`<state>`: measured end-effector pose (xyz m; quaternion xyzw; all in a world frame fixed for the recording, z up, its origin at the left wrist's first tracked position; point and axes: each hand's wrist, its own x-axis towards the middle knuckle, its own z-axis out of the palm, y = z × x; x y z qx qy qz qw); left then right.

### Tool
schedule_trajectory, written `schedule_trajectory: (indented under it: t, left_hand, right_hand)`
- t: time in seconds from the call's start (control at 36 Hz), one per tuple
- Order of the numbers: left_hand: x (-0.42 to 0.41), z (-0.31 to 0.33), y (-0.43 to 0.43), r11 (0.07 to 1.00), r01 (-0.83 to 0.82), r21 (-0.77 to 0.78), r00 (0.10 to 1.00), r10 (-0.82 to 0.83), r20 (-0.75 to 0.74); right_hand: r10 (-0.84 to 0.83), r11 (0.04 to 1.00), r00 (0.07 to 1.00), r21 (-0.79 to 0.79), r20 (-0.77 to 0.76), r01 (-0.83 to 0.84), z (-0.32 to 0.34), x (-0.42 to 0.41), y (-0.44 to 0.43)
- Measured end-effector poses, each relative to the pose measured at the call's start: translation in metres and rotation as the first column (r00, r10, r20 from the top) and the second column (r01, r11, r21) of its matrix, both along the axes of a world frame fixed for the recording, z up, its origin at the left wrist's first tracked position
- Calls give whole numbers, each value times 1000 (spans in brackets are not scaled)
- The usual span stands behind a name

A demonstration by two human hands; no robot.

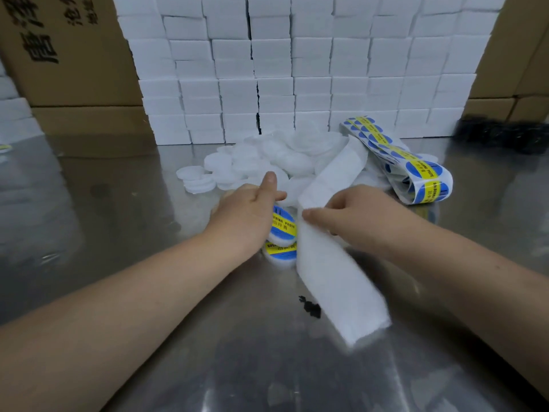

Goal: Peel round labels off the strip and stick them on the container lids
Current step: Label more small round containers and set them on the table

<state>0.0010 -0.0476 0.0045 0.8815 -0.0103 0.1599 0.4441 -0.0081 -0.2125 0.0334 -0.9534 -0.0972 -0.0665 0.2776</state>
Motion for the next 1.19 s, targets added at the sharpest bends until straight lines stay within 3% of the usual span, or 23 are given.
schedule_trajectory:
  t: [0.08,0.17,0.22,0.33,0.42,0.5,0.72,0.92,1.11,1.19]
  left_hand:
    - [7,-5,4,999,40,-16,997,-41,-67]
    - [16,-2,15,998,24,-58,999,-27,-46]
    - [22,-2,23,999,3,-42,1000,-3,-18]
    - [24,-5,26,994,60,-87,998,-62,-24]
    - [20,-5,20,972,218,84,976,-217,-25]
    - [16,-6,18,915,294,276,956,-275,-106]
    - [15,-5,13,852,346,393,930,-255,-266]
    - [16,-7,14,794,368,484,928,-281,-244]
    - [12,-4,12,878,233,418,969,-244,-29]
    - [9,-3,13,859,265,438,959,-280,-30]
  right_hand:
    - [27,996,999,88,-40,-24,-1,0,-1]
    - [43,947,995,320,-92,-11,5,-2,-2]
    - [-12,918,995,394,-97,50,9,0,-4]
    - [-64,786,981,596,-186,164,12,1,-2]
    - [-44,686,977,705,-207,180,10,1,-1]
    - [-10,667,990,737,-142,112,7,1,0]
    - [22,647,998,762,-67,36,5,-2,7]
    - [33,640,998,768,-61,25,4,-1,6]
    - [89,644,995,765,-50,-19,4,0,6]
    - [73,640,996,769,-55,-5,3,1,4]
